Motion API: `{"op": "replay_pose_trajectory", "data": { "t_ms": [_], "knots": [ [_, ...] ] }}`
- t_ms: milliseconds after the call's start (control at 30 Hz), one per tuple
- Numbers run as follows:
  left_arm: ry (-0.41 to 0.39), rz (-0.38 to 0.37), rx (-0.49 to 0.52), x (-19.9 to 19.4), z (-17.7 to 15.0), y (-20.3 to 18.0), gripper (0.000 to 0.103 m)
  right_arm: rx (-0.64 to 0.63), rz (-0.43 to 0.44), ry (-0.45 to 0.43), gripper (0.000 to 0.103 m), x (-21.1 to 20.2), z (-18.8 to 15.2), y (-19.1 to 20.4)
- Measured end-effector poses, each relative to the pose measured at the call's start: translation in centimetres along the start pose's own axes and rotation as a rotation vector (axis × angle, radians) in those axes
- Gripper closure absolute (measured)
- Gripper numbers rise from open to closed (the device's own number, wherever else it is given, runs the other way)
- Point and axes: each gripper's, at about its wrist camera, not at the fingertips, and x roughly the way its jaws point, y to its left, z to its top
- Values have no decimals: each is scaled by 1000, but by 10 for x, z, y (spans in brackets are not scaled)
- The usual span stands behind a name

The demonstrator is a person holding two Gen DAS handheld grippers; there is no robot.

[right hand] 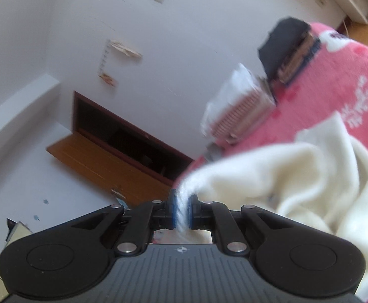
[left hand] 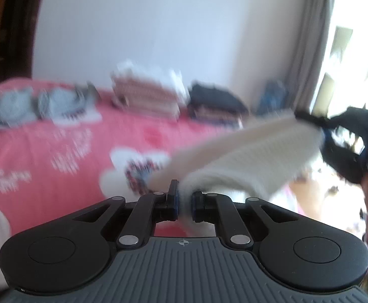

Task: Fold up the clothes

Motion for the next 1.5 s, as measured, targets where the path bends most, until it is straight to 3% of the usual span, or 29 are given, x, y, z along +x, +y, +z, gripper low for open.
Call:
{"op": "replay_pose_trajectory", "data": {
  "t_ms": [200,400,567,700,1067,1300,1400,1500],
  "knots": [
    [-194,-13,89,-52,54,-4,95,-88,98,-92,94,-19,-7,59],
    [-364,-78,181,-94,103,-18,95,-175,230,-198,94,-43,2,119],
    [-460,-186,204,-119,138,-32,95,-312,329,-288,94,-70,16,170],
    [-496,-206,245,-111,145,-48,95,-400,351,-340,94,-80,27,191],
    [-273,-166,172,44,149,-34,95,-311,166,-276,94,-13,59,124],
    [-147,-88,166,224,174,-17,95,-320,3,-261,94,93,129,51],
    [-22,-23,167,311,157,6,95,-274,-114,-164,94,157,141,-15],
    [156,21,170,386,126,38,91,-224,-231,-65,94,222,153,-81]
  ]
}}
